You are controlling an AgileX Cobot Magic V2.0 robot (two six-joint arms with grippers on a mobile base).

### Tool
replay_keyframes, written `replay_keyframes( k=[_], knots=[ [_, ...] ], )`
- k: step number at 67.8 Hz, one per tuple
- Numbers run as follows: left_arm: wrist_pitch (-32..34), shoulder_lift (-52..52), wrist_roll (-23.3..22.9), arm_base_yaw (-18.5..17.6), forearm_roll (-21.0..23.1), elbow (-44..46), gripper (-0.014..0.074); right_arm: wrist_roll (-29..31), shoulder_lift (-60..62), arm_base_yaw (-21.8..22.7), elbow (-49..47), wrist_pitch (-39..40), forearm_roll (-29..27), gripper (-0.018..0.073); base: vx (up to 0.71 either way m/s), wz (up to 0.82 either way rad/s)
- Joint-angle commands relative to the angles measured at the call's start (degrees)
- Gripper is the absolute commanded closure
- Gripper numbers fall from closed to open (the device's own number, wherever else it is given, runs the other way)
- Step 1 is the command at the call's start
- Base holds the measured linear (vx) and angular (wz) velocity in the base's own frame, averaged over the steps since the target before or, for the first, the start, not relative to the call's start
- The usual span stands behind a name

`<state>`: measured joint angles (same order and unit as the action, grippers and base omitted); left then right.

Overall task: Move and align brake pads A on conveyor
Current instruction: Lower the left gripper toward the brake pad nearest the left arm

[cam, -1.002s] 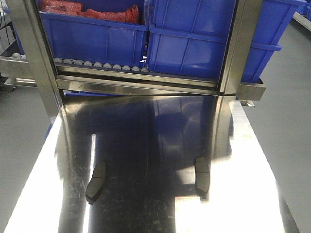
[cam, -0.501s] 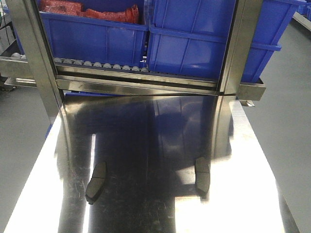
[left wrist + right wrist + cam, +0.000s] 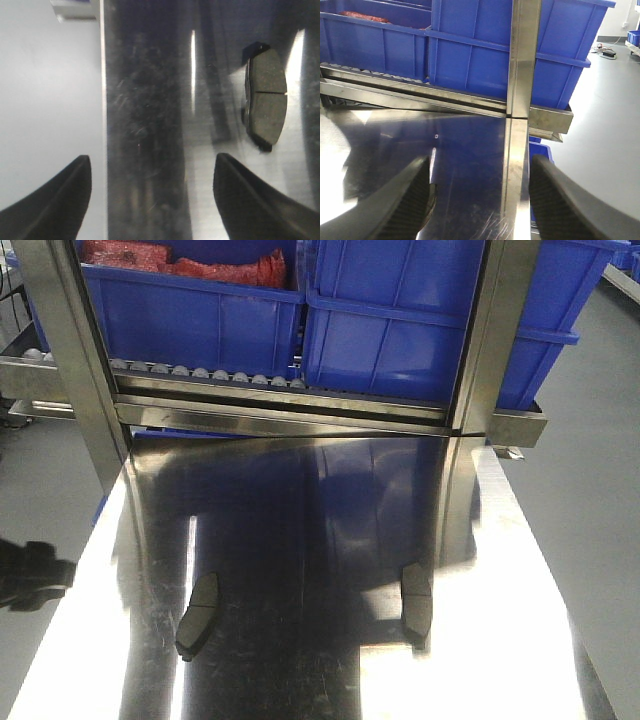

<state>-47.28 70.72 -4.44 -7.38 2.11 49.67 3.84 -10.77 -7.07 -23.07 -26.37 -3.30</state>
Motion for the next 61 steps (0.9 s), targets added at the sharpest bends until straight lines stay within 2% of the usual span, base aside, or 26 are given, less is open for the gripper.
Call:
replay_keyframes(
  k=[1,7,17,32,41,61],
  knots=[
    [2.07,3.93,1.99,-1.61,3.61,4.24,0.0094,0.59,-0.62,0.22,-1.42,4.11,0.42,0.0144,0.0,0.0],
    [2.13,8.38,2.51,-4.71,4.43,6.81,0.0094,0.59,-0.62,0.22,-1.42,4.11,0.42,0.0144,0.0,0.0],
    [2.72,14.88,0.49,-9.81,3.96,11.09,0.0094,0.59,-0.62,0.22,-1.42,4.11,0.42,0.0144,0.0,0.0],
    [2.18,24.09,-1.16,-15.03,2.38,16.78,0.0094,0.59,-0.62,0.22,-1.42,4.11,0.42,0.0144,0.0,0.0],
    [1.47,28.8,-3.91,-16.61,-0.59,19.19,0.0094,0.59,-0.62,0.22,-1.42,4.11,0.42,0.0144,0.0,0.0],
    [0.56,34.05,-4.04,-17.15,-0.08,22.75,0.0094,0.59,-0.62,0.22,-1.42,4.16,0.42,0.0144,0.0,0.0]
  ],
)
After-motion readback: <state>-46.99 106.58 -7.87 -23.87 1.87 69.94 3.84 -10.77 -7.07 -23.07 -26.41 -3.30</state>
